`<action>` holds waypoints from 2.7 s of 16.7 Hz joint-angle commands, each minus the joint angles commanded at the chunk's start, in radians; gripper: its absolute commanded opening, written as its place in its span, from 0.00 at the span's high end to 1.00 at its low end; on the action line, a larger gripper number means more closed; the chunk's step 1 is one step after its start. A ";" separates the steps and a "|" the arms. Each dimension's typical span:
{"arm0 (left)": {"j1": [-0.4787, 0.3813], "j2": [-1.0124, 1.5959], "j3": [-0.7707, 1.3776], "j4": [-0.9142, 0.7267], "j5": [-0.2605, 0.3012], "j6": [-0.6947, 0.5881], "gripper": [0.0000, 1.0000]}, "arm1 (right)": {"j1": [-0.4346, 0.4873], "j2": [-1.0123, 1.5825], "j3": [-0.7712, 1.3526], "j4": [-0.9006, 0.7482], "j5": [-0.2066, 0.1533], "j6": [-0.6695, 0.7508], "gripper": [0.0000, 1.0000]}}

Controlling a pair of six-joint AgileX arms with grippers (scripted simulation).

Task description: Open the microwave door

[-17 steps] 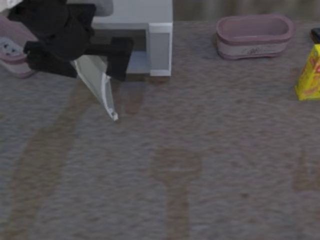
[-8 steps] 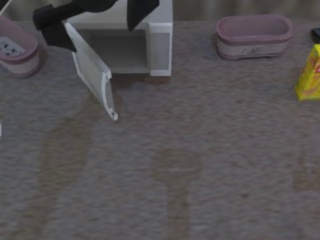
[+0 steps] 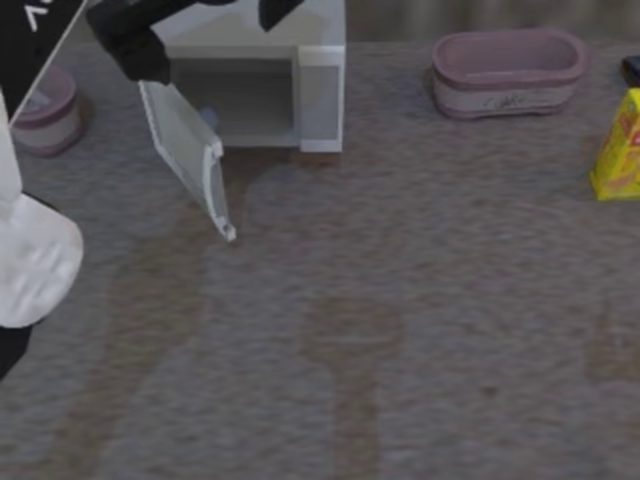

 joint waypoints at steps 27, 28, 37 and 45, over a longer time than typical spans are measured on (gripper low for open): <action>0.063 -0.119 -0.569 0.467 0.007 0.064 0.00 | 0.000 0.000 0.000 0.000 0.000 0.000 0.00; 0.065 -0.126 -0.590 0.482 0.007 0.065 0.00 | 0.000 0.000 0.000 0.000 0.000 0.000 0.00; 0.069 -0.141 -0.635 0.513 0.007 0.069 0.00 | 0.000 0.000 0.000 0.000 0.000 0.000 0.00; 0.069 -0.141 -0.635 0.513 0.007 0.069 0.60 | 0.000 0.000 0.000 0.000 0.000 0.000 0.00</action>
